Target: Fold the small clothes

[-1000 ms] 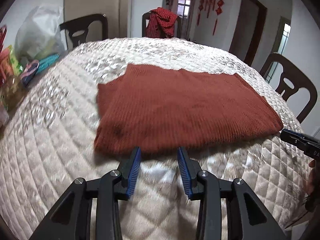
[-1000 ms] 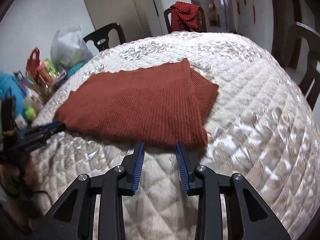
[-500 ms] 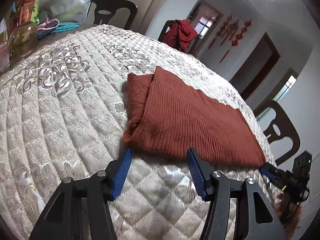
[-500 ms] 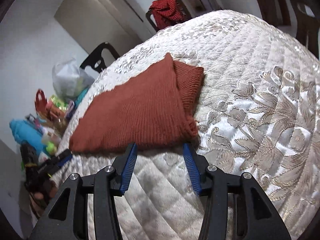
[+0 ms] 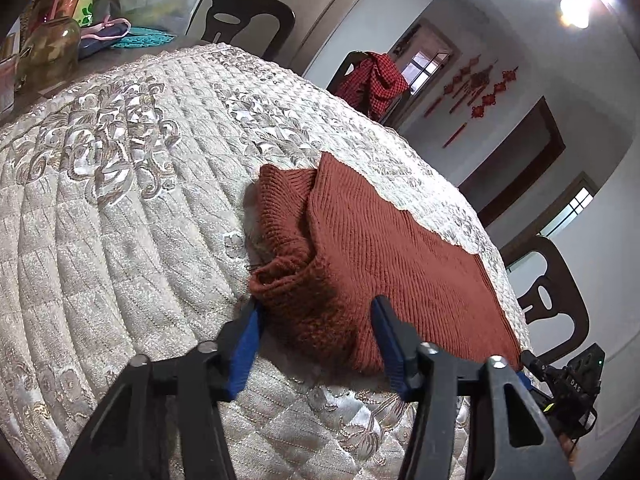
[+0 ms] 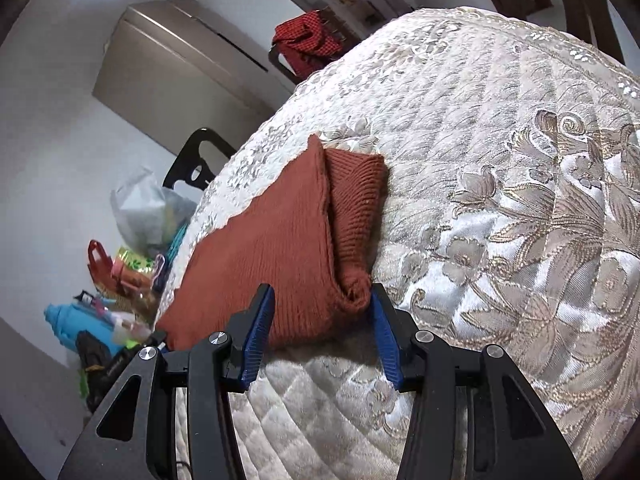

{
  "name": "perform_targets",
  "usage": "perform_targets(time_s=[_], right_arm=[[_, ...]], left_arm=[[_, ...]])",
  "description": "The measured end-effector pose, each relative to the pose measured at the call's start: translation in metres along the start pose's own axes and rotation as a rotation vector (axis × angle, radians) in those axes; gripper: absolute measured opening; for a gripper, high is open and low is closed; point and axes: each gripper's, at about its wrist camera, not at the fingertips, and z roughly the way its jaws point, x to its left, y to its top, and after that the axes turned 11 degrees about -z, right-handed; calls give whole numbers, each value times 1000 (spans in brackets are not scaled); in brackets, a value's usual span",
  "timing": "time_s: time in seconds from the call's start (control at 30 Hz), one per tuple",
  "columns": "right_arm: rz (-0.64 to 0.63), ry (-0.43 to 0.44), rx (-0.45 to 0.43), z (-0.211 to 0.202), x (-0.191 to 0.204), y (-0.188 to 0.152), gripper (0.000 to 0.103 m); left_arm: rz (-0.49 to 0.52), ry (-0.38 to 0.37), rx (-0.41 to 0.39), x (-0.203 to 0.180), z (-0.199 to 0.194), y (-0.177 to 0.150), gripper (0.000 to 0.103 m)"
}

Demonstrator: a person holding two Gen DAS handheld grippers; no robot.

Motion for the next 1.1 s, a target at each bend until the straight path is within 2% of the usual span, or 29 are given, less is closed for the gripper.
perform_targets(time_s=[0.03,0.17,0.27,0.3,0.33,0.5,0.73,1.0,1.1], right_arm=[[4,2,2,0,0,1,49],[14,21,6,1,-1,1,48],[12,24,32,8,-1,4,30],[13,26,35,11,-2,4,21],[16,27,40,15,-3,5,17],[14,68,12,4,1,4,14],[-46,106,10,-34,14,-12,14],[-39,68,75,-41,-2,-34,14],[-44,61,81,-46,-6,-39,14]], left_arm=[[0,-2,4,0,1,0,41],[-3,-11,18,0,3,1,30],[-3,-16,20,-1,5,3,23],[0,-20,19,-3,5,4,20],[2,-22,17,-4,4,4,19],[18,-54,9,-6,-12,3,10],[42,-104,16,1,-46,-15,9],[65,-133,32,4,-69,-44,9],[70,-114,42,12,-68,-51,9]])
